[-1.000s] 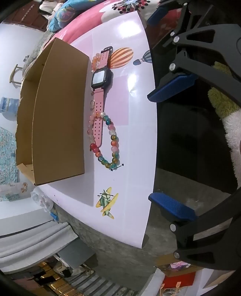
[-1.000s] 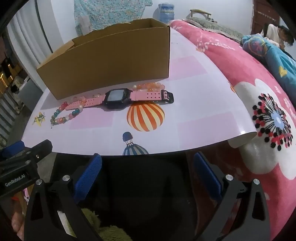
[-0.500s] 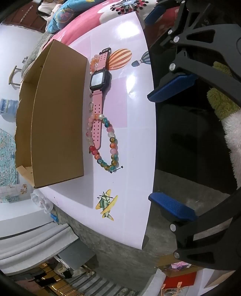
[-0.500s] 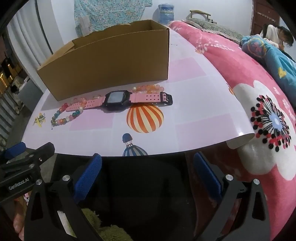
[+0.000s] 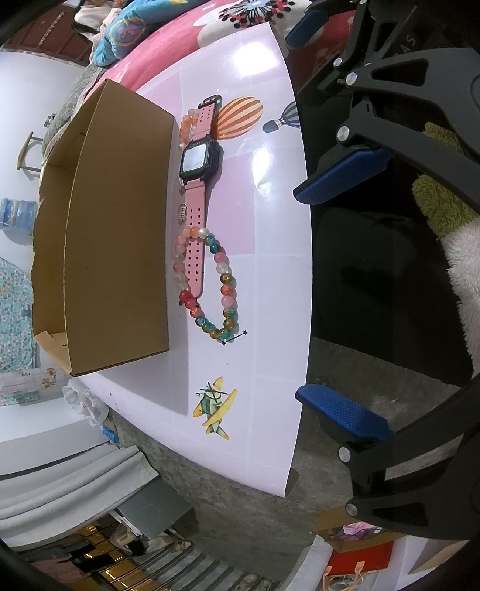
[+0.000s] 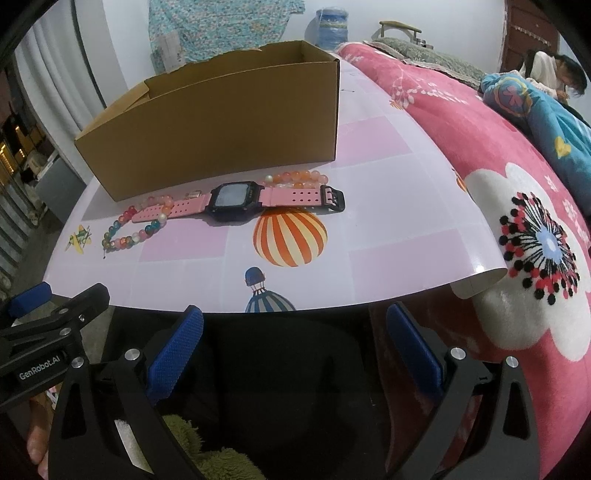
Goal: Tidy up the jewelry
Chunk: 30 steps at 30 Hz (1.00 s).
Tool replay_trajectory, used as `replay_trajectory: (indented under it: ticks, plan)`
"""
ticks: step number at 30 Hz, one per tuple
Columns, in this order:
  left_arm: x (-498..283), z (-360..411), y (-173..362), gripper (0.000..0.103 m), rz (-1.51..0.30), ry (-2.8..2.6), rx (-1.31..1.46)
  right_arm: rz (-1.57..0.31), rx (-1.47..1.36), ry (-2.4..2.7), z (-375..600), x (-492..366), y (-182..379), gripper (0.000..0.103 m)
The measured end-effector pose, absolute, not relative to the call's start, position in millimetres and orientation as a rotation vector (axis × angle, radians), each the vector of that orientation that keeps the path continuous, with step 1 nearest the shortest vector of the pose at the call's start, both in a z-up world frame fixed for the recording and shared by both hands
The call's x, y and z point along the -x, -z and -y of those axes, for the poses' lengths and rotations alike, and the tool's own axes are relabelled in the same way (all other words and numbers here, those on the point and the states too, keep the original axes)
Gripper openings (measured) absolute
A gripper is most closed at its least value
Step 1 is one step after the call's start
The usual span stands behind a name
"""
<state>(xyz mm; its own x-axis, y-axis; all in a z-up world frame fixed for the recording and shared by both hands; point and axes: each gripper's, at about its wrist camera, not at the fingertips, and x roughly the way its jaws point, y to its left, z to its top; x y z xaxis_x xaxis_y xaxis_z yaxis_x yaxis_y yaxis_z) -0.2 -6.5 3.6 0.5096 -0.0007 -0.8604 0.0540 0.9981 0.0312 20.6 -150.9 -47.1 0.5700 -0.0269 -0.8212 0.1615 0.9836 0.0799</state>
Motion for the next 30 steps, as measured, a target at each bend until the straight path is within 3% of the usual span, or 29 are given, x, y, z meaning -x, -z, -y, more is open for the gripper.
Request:
replay_trajectory:
  ticks: [30]
  plan:
    - [-1.4,-1.2,-0.9,0.095,-1.032,0.037,-0.050,-0.953,-0.149,0.124,149.4,-20.3,44.1,0.097]
